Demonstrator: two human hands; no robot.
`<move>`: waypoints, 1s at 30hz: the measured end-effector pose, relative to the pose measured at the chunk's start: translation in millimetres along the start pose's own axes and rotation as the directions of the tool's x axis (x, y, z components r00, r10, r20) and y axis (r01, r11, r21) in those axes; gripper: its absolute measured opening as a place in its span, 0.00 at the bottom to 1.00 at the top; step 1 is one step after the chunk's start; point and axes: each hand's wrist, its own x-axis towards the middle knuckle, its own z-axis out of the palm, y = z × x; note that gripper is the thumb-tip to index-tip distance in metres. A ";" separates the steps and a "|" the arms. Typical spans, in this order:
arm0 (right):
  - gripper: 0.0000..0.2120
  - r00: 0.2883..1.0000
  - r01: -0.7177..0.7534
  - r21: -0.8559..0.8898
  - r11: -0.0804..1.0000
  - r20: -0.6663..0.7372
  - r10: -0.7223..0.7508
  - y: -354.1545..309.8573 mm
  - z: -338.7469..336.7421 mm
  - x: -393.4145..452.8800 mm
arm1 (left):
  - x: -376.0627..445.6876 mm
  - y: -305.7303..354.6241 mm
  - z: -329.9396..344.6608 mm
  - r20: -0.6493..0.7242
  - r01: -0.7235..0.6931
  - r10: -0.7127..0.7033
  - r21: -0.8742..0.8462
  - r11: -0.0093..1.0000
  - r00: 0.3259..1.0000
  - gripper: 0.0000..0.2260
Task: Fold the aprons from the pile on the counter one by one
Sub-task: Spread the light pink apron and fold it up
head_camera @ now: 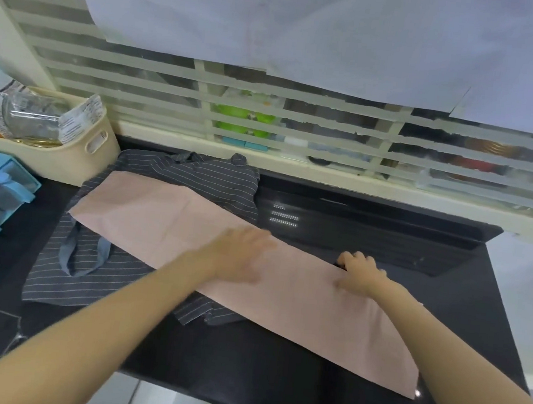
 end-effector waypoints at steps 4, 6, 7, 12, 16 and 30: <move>0.13 0.990 0.060 -0.007 0.998 0.128 -0.059 18.1 -3.1 -2.0 | 7.5 62.3 41.8 0.128 -0.172 0.171 -0.007 0.985 0.977 0.37; 0.13 0.974 0.121 0.072 0.990 0.182 -0.132 25.9 -4.7 0.1 | 17.3 81.1 52.4 0.134 -0.123 0.120 0.014 0.992 0.984 0.36; 0.12 0.964 0.129 0.140 0.982 0.215 -0.158 29.7 -7.0 1.9 | 23.1 86.1 53.8 0.138 -0.070 0.065 0.032 0.997 0.988 0.35; 0.12 0.901 0.214 0.222 0.951 0.330 -0.280 59.6 -17.6 8.0 | 46.6 103.8 51.2 0.155 0.220 -0.245 0.163 0.962 0.957 0.29; 0.15 0.870 0.254 0.185 0.949 0.385 -0.308 92.7 -9.0 7.1 | 59.1 148.5 54.6 0.012 0.545 -0.546 0.042 0.837 0.838 0.23; 0.30 0.684 0.424 0.476 0.771 0.390 -0.617 118.0 -14.5 -8.7 | 13.7 234.6 103.4 0.136 0.657 -0.988 -0.752 -0.058 0.068 0.13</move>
